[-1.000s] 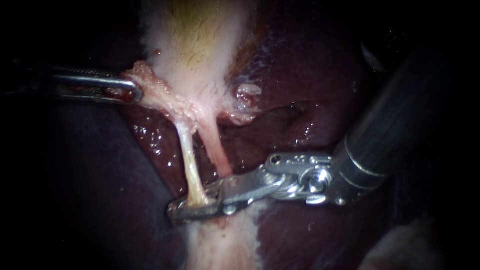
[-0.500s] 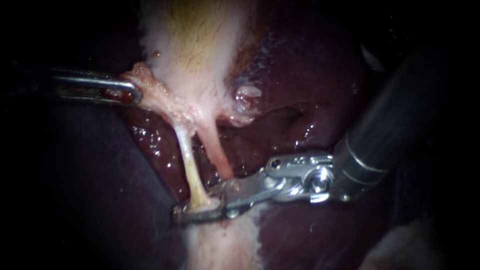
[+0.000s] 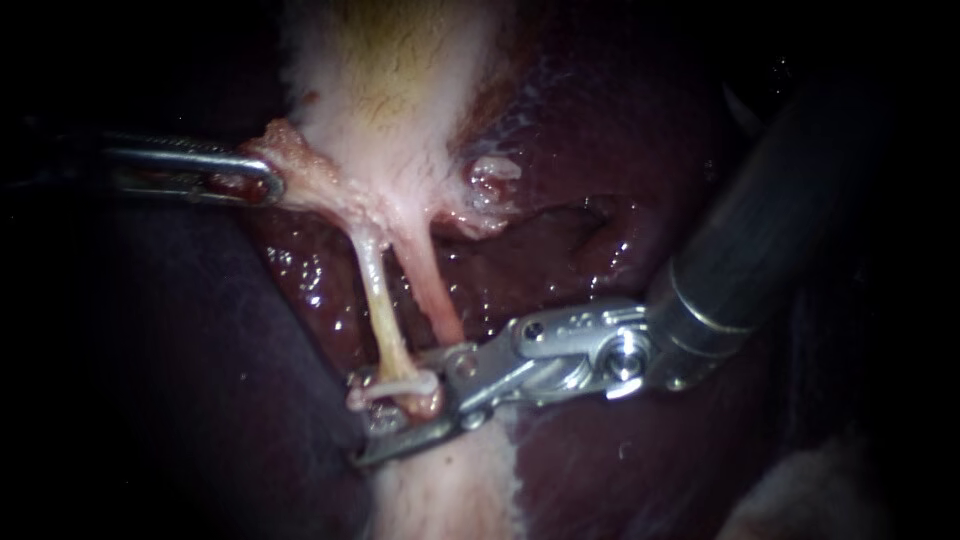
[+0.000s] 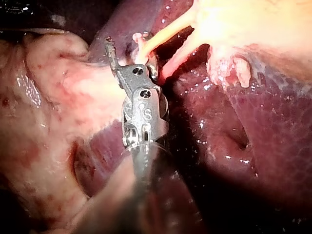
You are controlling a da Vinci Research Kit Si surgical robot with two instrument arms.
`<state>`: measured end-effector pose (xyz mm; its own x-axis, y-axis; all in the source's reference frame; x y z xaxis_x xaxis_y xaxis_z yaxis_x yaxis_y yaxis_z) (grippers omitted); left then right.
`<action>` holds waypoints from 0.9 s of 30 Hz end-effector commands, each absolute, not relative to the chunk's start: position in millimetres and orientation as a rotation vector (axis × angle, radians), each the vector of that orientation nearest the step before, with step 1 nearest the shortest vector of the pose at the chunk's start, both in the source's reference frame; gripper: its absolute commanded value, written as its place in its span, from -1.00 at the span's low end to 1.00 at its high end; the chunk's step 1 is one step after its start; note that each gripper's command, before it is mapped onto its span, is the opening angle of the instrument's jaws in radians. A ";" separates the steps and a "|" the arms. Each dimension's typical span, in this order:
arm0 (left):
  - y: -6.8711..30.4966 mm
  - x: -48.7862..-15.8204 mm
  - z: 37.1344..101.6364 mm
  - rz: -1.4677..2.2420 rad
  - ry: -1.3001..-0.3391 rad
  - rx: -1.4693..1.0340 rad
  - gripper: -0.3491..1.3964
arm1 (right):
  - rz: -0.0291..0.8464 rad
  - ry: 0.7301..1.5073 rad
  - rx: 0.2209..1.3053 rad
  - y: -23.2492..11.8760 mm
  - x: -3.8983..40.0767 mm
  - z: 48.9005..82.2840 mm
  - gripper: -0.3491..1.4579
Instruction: Going back first clip left tube
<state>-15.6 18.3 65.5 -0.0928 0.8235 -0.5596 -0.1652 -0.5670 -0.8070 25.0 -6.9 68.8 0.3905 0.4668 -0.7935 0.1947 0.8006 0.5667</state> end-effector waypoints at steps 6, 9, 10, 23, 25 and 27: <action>18.3 -15.7 65.6 1.750 -0.746 -1.458 -1.00 | 0.164 1.194 0.578 -6.3 25.0 69.5 -0.06; 18.3 -15.7 65.6 1.749 -0.745 -1.458 -1.00 | 0.153 1.198 0.555 -6.0 25.0 69.8 -0.06; 18.4 -15.7 65.6 1.749 -0.745 -1.458 -1.00 | 0.150 1.199 0.550 -6.0 25.0 69.9 -0.06; 18.3 -15.7 65.6 1.750 -0.745 -1.458 -1.00 | 0.109 1.213 0.494 -5.1 24.8 70.2 -0.06; 18.3 -15.7 65.6 1.750 -0.745 -1.458 -1.00 | 0.101 1.215 0.486 -5.0 24.8 70.2 -0.06; 18.3 -15.7 65.6 1.750 -0.745 -1.458 -1.00 | 0.099 1.216 0.480 -4.8 24.7 70.2 -0.06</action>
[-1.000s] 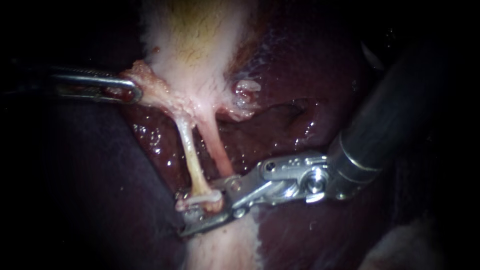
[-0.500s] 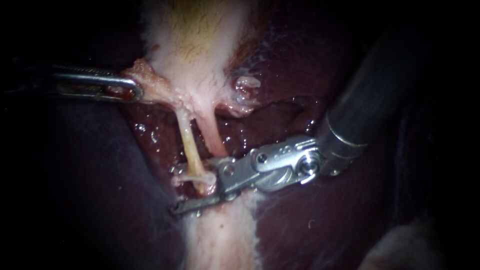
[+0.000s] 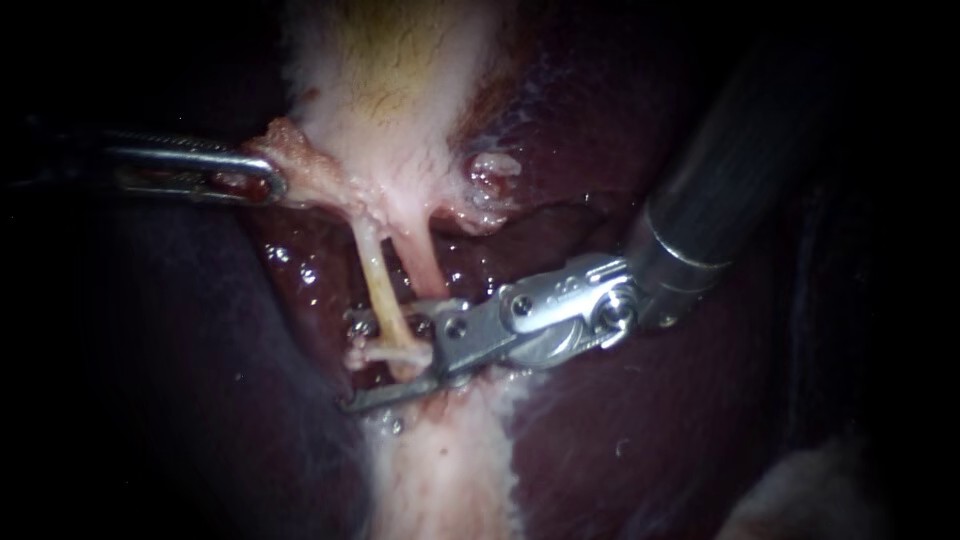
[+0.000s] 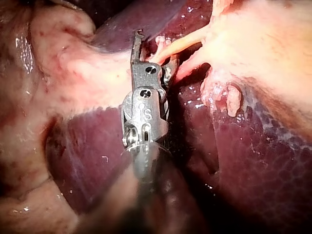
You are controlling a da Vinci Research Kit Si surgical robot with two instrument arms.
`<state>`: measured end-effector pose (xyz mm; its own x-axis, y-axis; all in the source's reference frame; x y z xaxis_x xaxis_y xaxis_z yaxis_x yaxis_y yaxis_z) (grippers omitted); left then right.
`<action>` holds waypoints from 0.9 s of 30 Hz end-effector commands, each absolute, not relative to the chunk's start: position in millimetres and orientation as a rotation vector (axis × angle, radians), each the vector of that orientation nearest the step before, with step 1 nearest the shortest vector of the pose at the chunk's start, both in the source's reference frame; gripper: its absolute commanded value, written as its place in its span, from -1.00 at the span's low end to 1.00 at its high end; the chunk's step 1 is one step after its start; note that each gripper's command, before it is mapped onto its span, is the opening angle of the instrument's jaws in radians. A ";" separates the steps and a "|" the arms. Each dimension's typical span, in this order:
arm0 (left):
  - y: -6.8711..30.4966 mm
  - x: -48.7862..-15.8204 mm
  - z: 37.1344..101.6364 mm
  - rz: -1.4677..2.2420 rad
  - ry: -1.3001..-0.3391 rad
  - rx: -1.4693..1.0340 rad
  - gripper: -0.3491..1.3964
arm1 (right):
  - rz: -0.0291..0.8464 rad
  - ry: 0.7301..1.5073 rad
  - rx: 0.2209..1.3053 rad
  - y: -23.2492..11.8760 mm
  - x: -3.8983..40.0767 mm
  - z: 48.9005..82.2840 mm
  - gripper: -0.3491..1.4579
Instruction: Going back first clip left tube
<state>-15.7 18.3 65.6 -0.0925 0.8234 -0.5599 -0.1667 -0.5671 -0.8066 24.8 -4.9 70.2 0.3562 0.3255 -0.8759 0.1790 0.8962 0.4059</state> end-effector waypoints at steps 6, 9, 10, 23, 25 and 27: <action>18.3 -15.7 65.6 1.750 -0.745 -1.458 -1.00 | 0.103 1.216 0.472 -4.3 24.1 70.2 -0.06; 18.3 -15.7 65.6 1.750 -0.746 -1.458 -1.00 | 0.106 1.216 0.472 -4.2 23.5 70.1 -0.06; 18.3 -15.6 65.6 1.750 -0.746 -1.458 -1.00 | 0.105 1.216 0.473 -4.2 23.2 70.0 -0.06; 18.3 -15.4 65.6 1.750 -0.747 -1.459 -1.00 | 0.093 1.222 0.418 -3.4 17.1 68.3 -0.06; 18.3 -15.3 65.6 1.750 -0.747 -1.459 -1.00 | 0.089 1.223 0.410 -3.1 15.9 68.0 -0.06; 18.3 -15.3 65.6 1.750 -0.747 -1.459 -1.00 | 0.088 1.224 0.407 -2.8 14.9 67.7 -0.06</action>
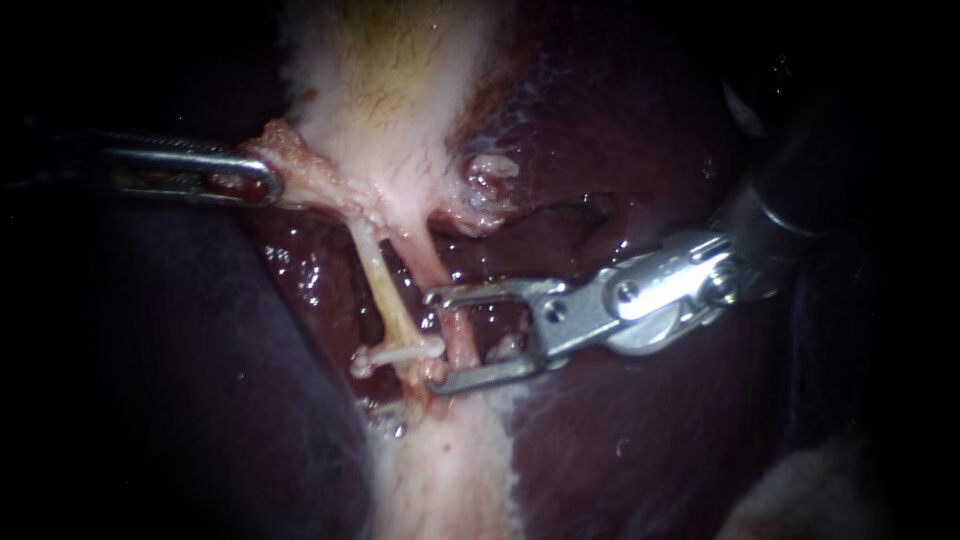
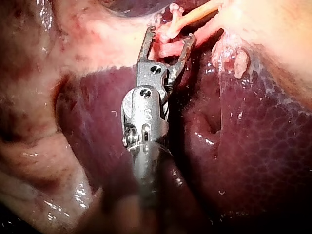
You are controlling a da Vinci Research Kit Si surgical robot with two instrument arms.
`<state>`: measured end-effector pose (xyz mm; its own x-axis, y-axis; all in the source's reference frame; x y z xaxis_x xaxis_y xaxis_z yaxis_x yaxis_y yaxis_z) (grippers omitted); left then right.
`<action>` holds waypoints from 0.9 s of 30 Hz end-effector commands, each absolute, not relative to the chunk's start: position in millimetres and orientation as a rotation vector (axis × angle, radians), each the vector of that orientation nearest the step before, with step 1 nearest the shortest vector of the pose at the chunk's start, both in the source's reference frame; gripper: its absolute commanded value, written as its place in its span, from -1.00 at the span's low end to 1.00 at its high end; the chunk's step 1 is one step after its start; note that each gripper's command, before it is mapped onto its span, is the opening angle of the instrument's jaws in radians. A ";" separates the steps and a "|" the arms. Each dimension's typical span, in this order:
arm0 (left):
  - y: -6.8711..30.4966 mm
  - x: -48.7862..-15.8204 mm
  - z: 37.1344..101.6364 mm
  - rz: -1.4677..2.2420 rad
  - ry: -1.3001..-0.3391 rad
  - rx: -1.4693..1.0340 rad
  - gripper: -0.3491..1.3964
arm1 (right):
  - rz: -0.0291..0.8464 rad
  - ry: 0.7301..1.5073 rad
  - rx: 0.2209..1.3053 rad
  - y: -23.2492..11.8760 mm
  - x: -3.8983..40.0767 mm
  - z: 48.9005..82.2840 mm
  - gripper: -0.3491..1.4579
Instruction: Going back first clip left tube
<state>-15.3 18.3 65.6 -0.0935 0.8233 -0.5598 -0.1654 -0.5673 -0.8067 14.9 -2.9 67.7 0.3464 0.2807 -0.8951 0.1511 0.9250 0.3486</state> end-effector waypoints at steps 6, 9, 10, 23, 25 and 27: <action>18.3 -15.3 65.6 1.750 -0.748 -1.459 -1.00 | 0.075 1.230 0.406 -2.1 12.1 66.6 -0.06; 18.2 -15.3 65.6 1.751 -0.748 -1.459 -1.00 | 0.077 1.231 0.405 -1.6 10.8 66.0 -0.06; 18.2 -15.3 65.6 1.751 -0.748 -1.459 -1.00 | 0.074 1.232 0.403 -1.4 10.4 65.7 -0.06; 18.3 -15.3 65.8 1.751 -0.748 -1.460 -1.00 | 0.087 1.227 0.377 0.0 6.5 64.1 -0.06; 18.3 -15.3 65.9 1.751 -0.748 -1.460 -1.00 | 0.087 1.228 0.378 0.1 6.3 64.1 -0.06; 18.3 -15.4 65.9 1.751 -0.747 -1.460 -1.00 | 0.086 1.228 0.378 0.1 6.1 64.0 -0.06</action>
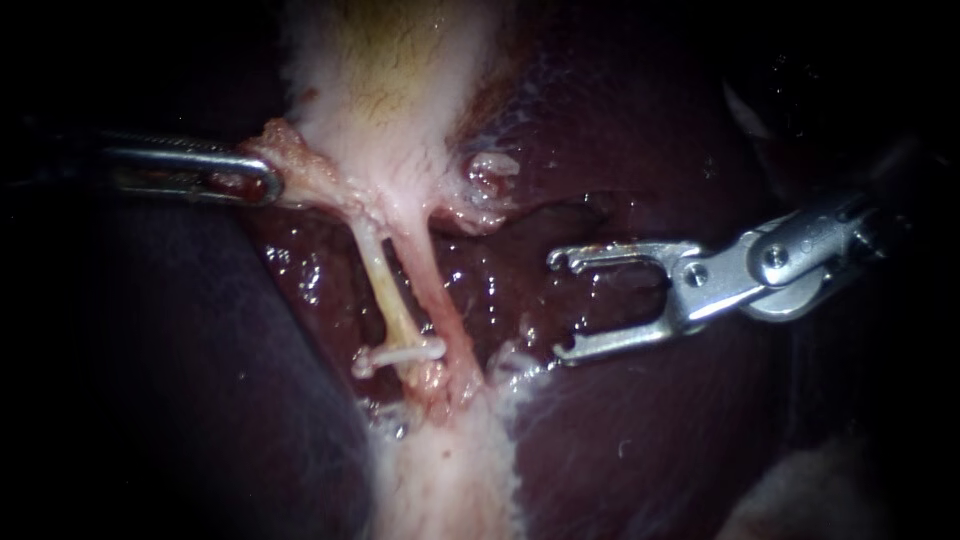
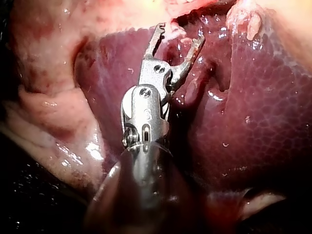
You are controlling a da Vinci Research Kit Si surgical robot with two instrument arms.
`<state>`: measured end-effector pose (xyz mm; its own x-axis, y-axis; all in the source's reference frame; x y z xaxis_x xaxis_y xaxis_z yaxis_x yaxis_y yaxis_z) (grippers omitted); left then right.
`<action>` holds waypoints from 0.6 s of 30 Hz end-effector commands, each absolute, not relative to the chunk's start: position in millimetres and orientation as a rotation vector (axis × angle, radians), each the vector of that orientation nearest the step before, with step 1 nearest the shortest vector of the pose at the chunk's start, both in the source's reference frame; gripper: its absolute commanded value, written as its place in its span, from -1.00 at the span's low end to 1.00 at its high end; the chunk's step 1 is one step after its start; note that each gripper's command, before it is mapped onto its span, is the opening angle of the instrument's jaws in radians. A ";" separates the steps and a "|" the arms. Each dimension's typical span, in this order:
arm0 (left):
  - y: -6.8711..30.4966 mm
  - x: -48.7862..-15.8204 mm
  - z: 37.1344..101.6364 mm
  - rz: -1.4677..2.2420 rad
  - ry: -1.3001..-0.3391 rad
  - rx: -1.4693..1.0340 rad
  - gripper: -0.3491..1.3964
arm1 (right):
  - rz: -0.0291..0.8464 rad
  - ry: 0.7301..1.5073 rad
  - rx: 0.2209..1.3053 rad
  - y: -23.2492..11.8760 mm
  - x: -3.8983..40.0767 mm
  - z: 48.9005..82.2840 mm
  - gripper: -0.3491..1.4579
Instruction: Going back first clip left tube
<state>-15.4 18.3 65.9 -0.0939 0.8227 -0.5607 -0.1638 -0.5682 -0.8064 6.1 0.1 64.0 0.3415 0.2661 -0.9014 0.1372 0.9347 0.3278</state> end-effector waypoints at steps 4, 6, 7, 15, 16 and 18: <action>18.3 -15.4 66.3 1.752 -0.746 -1.460 -1.00 | 0.085 1.228 0.379 0.0 5.9 64.0 -0.06; 18.3 -15.5 66.6 1.753 -0.745 -1.461 -1.00 | 0.084 1.229 0.380 0.0 5.6 64.0 -0.06; 18.3 -15.5 66.8 1.753 -0.741 -1.460 -1.00 | 0.084 1.229 0.380 0.0 5.5 64.0 -0.06; 18.1 -16.6 69.6 1.761 -0.727 -1.463 -1.00 | 0.082 1.230 0.382 0.0 5.0 63.9 -0.06; 18.1 -16.8 70.2 1.767 -0.725 -1.458 -1.00 | 0.082 1.230 0.382 0.0 5.0 63.9 -0.06; 18.1 -17.3 71.0 1.774 -0.721 -1.453 -1.00 | 0.082 1.230 0.382 0.0 4.9 63.9 -0.06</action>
